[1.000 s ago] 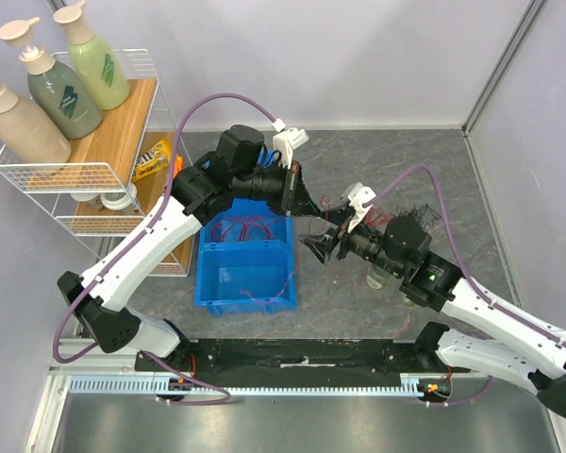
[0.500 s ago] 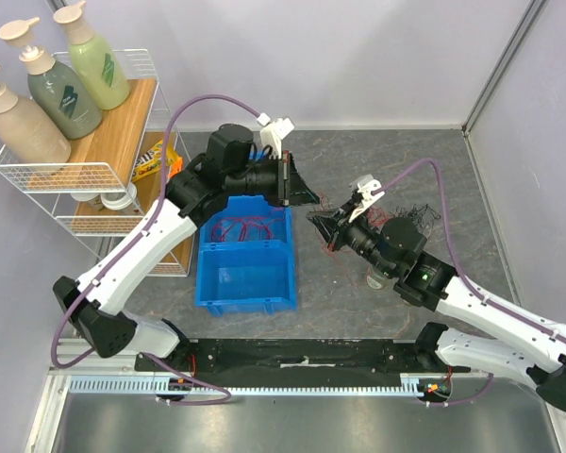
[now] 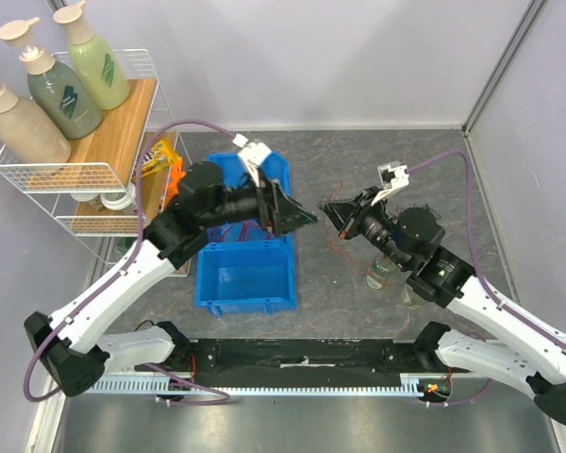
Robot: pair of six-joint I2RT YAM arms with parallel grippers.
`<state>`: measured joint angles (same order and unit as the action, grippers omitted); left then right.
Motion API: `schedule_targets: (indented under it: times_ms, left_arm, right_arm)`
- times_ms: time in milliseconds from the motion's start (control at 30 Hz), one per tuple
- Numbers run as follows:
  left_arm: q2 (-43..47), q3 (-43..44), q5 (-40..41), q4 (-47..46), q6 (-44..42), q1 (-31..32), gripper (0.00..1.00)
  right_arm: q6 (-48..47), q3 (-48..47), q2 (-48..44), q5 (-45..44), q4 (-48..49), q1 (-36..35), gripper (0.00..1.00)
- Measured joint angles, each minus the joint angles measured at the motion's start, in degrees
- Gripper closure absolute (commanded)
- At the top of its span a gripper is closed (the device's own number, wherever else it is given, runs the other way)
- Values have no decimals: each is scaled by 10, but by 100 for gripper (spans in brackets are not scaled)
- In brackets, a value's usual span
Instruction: Untangle the cables
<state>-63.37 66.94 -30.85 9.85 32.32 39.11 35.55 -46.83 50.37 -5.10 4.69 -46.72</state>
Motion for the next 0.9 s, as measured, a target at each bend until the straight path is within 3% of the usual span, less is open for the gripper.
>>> schedule_targets:
  times_ms: [200, 400, 533, 600, 633, 667, 700, 733, 800, 900]
  left_arm:
    - [-73, 30, 78, 37, -55, 126, 31]
    - [-91, 42, 120, 45, -64, 136, 53]
    - [-101, 42, 133, 42, -64, 137, 61]
    - [-106, 42, 138, 42, -64, 137, 78]
    - [-109, 42, 139, 41, -64, 137, 98]
    - [-111, 42, 140, 41, -63, 137, 98]
    - [-113, 42, 142, 40, -65, 137, 98]
    - [-113, 42, 144, 38, -63, 137, 98]
    - [-113, 43, 163, 42, -65, 137, 98]
    - [-113, 44, 222, 59, -72, 135, 98]
  right_arm:
    - [80, -55, 7, -22, -55, 2, 100]
    - [111, -58, 6, -38, -85, 2, 100]
    - [117, -58, 2, -43, -96, 2, 100]
    - [119, -58, -1, -45, -98, 2, 100]
    - [120, -58, -3, -46, -99, 2, 100]
    - [121, -58, -4, -48, -100, 2, 100]
    - [120, -58, -5, -50, -100, 2, 90]
    - [119, -58, -6, -51, -100, 2, 62]
    - [110, -59, -6, -56, -104, 3, 32]
    - [88, -69, -7, -82, -144, 3, 19]
